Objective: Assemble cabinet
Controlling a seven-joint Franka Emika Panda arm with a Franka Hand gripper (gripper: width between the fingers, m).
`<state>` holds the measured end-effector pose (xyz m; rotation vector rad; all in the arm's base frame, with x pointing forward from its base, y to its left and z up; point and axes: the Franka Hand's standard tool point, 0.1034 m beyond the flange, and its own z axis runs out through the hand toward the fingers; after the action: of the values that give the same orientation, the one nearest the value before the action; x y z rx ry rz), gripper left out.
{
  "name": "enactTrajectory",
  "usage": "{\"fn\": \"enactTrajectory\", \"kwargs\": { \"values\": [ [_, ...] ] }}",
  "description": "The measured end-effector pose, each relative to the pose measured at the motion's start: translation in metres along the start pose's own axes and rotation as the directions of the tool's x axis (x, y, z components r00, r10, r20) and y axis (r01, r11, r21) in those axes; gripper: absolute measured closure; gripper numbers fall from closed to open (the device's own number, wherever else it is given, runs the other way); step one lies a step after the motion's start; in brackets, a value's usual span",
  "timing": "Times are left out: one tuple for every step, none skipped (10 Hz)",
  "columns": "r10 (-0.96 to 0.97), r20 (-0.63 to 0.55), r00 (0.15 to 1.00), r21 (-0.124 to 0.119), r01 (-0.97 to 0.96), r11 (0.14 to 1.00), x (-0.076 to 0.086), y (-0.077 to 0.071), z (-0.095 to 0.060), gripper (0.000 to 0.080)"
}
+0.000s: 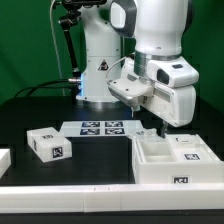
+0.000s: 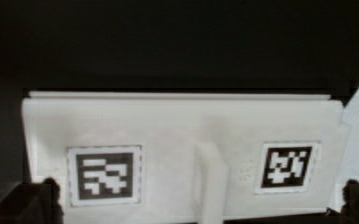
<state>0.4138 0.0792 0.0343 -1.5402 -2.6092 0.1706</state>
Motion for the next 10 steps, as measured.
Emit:
{"fn": "enactTrajectory", "kwargs": {
  "values": [
    [0.002, 0.000, 1.000, -0.004, -0.002, 1.000, 0.000, 0.000, 0.000, 0.0003],
    [0.003, -0.001, 1.000, -0.030, -0.003, 1.000, 0.000, 0.002, 0.001, 0.0003],
    [0.004, -0.004, 1.000, -0.038, -0.004, 0.999, 0.001, 0.000, 0.003, 0.0003],
    [0.004, -0.006, 1.000, -0.039, -0.004, 0.999, 0.002, 0.000, 0.004, 0.0003],
    [0.005, -0.009, 1.000, -0.068, -0.006, 0.998, 0.004, 0.001, 0.006, 0.0003],
    [0.005, -0.013, 1.000, -0.071, -0.006, 0.997, 0.006, -0.002, 0.009, 0.0003],
    [0.008, -0.018, 1.000, -0.103, -0.010, 0.995, 0.008, -0.002, 0.012, 0.0003],
    [0.011, -0.022, 1.000, -0.109, -0.013, 0.994, 0.009, -0.004, 0.014, 0.0003],
    [0.011, -0.023, 1.000, -0.108, -0.014, 0.994, 0.009, -0.005, 0.015, 0.0003],
    [0.011, -0.024, 1.000, -0.106, -0.014, 0.994, 0.010, -0.005, 0.016, 0.0003]
  ]
}}
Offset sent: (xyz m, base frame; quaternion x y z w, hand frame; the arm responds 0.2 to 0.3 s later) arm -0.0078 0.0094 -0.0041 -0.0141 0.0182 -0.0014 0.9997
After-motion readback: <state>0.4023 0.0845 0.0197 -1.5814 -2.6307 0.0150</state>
